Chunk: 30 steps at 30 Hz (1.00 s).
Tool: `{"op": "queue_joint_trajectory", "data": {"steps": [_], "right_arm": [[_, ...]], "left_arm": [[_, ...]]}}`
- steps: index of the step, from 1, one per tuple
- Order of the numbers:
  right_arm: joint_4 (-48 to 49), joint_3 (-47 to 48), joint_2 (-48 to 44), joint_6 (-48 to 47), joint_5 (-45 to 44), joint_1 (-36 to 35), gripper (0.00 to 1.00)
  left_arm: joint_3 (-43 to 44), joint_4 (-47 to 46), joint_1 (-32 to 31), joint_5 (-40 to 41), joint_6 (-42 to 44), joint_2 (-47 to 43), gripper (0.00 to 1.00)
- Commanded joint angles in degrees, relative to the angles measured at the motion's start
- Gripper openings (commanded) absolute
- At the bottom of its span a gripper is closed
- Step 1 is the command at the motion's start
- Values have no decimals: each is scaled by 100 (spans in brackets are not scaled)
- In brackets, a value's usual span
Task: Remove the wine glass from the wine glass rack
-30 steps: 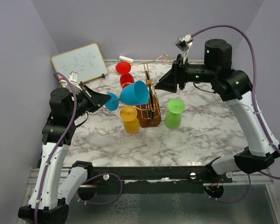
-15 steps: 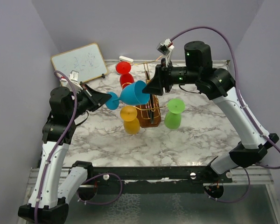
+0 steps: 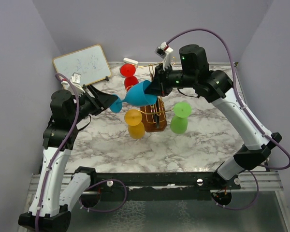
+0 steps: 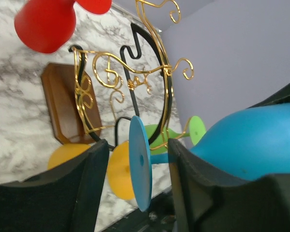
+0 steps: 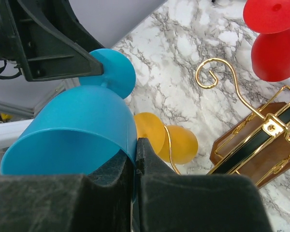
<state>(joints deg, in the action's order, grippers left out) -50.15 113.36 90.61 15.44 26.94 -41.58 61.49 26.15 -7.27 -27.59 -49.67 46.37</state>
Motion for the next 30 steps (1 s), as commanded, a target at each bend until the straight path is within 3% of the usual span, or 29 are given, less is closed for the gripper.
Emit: {"op": "queue_joint_trajectory", "data": {"steps": [1,5,12,20,24,30], "right_arm": [[158,133,-255,139,-567,-34,1],[124,277,-277,78,-972,-32,1],[200,925,-105,-9,-2079,255,1],[-73,2605,1297,604,-1445,2782,1],[-343,2411,1623,769,-1818,3733,1],[-1296,1019,1545,746,-3265,4026,1]], "left_arm": [[115,523,-3,472,242,-148,67],[185,1043,-3,1104,369,-231,88],[234,1388,-3,2533,405,-894,89],[-260,1179,-10,2826,633,-1246,86],[-411,1152,-20,2941,841,-1097,83],[-183,1512,-16,3089,1388,-232,80]]}}
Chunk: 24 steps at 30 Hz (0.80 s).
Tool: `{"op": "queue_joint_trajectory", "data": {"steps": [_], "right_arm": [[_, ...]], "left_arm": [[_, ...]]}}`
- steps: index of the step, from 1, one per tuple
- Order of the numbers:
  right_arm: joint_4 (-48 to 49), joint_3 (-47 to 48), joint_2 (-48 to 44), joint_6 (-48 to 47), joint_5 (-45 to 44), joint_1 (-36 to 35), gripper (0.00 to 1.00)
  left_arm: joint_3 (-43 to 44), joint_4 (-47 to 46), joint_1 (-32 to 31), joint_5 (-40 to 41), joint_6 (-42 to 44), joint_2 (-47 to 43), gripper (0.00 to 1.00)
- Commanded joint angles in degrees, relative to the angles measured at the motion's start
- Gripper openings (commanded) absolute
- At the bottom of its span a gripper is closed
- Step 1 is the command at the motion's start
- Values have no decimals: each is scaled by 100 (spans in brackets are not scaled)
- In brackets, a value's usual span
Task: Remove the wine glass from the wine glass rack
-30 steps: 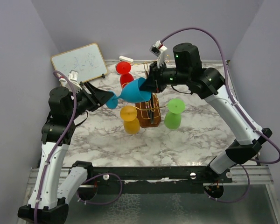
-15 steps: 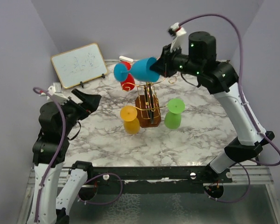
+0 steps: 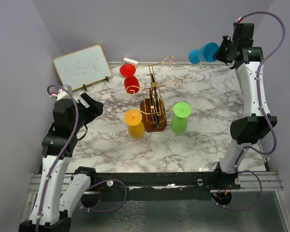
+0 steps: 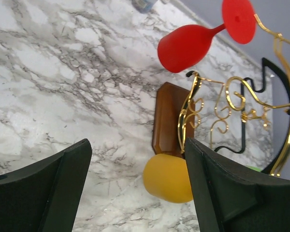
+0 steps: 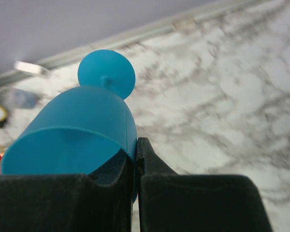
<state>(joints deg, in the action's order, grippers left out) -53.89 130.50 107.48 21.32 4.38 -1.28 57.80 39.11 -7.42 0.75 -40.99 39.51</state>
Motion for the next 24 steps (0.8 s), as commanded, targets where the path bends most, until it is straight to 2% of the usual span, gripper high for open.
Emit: {"op": "queue_joint_trajectory", "data": {"steps": [1,5,9,17,24], "right_arm": [[-953,-1052,-269,167,-1015,-4,1],[-773,-2618,-1120,526,-1350,-4,1],[-476,-3564,-1965,642,-1648,-4,1],[-787,-4155,-1821,281,-1828,-4,1],[-433,-4717,-1786,179,-1567,-4,4]], "left_arm": [[184,217,1,245,616,592,79],[60,144,4,231,884,994,79],[-223,-24,4,300,1033,1105,78],[-823,-328,4,428,1217,1071,77],[-1302,-590,4,459,1320,847,77]]}}
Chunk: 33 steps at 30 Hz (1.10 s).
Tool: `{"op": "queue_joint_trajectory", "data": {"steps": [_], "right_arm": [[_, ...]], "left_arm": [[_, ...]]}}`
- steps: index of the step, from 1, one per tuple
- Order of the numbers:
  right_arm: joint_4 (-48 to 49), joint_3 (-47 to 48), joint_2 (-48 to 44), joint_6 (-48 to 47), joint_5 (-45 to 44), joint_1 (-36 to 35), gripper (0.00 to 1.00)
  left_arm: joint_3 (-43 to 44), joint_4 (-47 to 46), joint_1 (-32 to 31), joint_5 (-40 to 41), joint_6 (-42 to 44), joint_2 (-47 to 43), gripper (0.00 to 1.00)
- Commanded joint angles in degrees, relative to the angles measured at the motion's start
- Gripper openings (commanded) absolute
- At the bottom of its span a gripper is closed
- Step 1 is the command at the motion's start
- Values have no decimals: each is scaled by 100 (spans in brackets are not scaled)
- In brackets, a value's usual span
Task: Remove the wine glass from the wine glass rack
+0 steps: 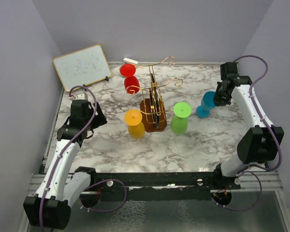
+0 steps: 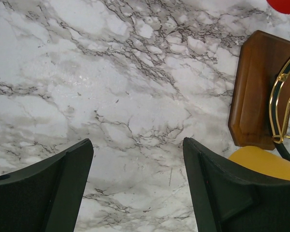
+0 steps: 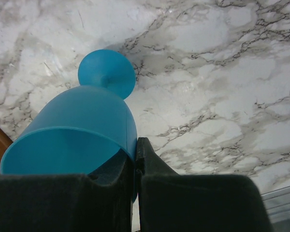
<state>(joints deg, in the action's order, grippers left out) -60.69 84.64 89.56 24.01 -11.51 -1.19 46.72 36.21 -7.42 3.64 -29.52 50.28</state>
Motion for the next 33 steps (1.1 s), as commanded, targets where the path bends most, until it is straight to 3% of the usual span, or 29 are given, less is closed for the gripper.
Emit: {"op": "queue_joint_trajectory", "data": {"steps": [1,4,9,11,15,19,22,28,33], "right_arm": [[257,-145,21,-89,60,-13,5],[268,-159,7,-98,149,-13,13],[234,70,-225,-185,498,-13,66],[163,318,-331,-243,621,-13,76],[-182,1234,-361,-227,867,-13,79],[-290,2473,-269,-177,1677,-13,79],[-277,3474,151,30,2814,-71,66],[17,5579,1541,647,3751,-1473,60],[967,5951,2340,1113,3921,-2467,56]], "left_arm": [[-245,-325,4,192,173,-273,77],[-328,-400,4,185,170,-425,77],[-417,-488,4,168,166,-607,78],[-418,-492,3,172,162,-628,78],[-427,-502,4,172,161,-642,78],[-424,-507,4,165,166,-669,78],[-435,-519,4,155,165,-722,78],[-453,-545,4,137,158,-750,78],[-435,-529,4,166,165,-795,78]]}}
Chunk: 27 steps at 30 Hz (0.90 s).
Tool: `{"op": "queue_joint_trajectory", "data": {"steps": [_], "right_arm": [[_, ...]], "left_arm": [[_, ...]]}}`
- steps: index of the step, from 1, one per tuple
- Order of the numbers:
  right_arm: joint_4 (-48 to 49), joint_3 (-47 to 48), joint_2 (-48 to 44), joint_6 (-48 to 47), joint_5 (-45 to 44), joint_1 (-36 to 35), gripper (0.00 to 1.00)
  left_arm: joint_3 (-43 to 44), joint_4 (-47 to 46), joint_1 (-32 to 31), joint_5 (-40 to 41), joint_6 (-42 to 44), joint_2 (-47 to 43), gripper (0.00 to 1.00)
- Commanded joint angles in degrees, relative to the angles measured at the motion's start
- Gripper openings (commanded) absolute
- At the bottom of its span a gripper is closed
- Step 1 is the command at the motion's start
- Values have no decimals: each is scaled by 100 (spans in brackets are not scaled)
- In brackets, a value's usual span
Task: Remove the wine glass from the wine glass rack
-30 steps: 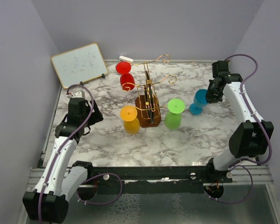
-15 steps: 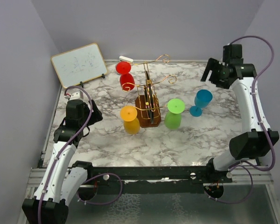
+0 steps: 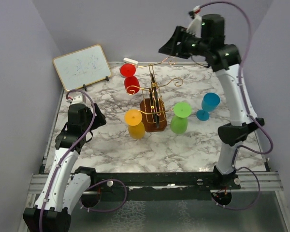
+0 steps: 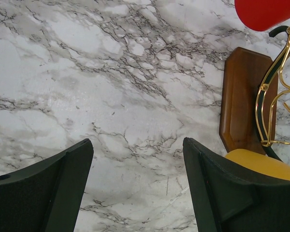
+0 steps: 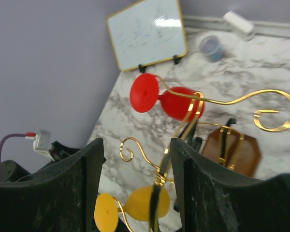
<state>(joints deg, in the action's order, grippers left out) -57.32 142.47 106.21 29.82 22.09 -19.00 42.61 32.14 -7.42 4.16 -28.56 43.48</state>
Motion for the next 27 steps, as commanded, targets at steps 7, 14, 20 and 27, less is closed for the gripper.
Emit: {"op": "queue_joint_trajectory", "data": {"steps": [7,14,20,27], "right_arm": [[952,-183,654,406,-466,-1434,51],[1216,-1531,-1093,80,-1307,-1466,48],[701,-1966,-2278,-181,-1466,-1464,49],[661,-3022,-3178,-253,-1296,-1466,49]], "left_arm": [[161,-308,10,99,-114,-125,78],[1516,-1277,230,-1489,-1092,1241,77],[1822,-3016,841,-3688,-2290,2606,74],[1888,-4303,840,-4778,-3168,3405,70]]}}
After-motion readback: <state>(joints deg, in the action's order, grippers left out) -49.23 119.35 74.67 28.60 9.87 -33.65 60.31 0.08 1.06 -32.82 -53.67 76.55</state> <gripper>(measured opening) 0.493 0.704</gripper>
